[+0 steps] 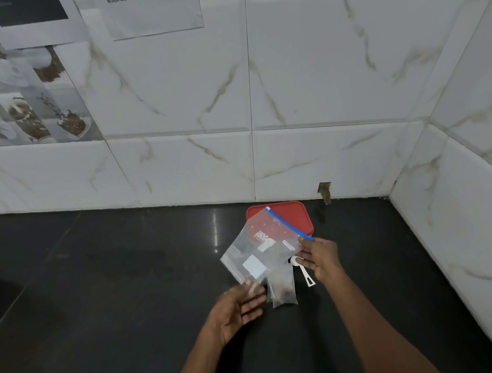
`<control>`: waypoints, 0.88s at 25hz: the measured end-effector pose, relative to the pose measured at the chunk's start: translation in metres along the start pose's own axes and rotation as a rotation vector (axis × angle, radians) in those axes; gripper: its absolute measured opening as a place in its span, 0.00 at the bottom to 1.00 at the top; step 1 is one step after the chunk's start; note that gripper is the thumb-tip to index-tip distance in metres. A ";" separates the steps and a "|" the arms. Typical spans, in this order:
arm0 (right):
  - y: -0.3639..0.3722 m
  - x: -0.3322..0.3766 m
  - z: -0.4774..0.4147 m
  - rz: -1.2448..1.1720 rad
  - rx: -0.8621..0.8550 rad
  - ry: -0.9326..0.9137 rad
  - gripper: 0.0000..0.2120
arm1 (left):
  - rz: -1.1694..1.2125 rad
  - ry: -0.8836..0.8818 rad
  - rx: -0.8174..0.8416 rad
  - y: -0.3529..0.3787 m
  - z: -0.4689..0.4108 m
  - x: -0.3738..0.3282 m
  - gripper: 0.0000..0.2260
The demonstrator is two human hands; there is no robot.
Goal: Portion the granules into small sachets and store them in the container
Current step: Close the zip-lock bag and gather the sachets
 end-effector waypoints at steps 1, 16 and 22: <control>-0.002 0.002 0.001 0.009 0.024 -0.001 0.12 | 0.060 0.008 -0.006 -0.001 0.000 -0.001 0.14; -0.003 -0.047 0.030 0.149 0.219 0.081 0.12 | 0.253 0.168 -0.115 0.008 -0.016 -0.014 0.13; -0.002 -0.052 0.032 0.179 0.259 0.049 0.14 | 0.196 0.118 -0.102 0.011 -0.014 -0.012 0.07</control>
Point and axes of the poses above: each hand's wrist, its own z-axis away from the middle knuckle, its own y-axis out of the palm, x = y × z, the point moved 6 cm from there along -z, towards the middle knuckle, and after that the axes turned 1 degree about -y, right-handed, at the moved point
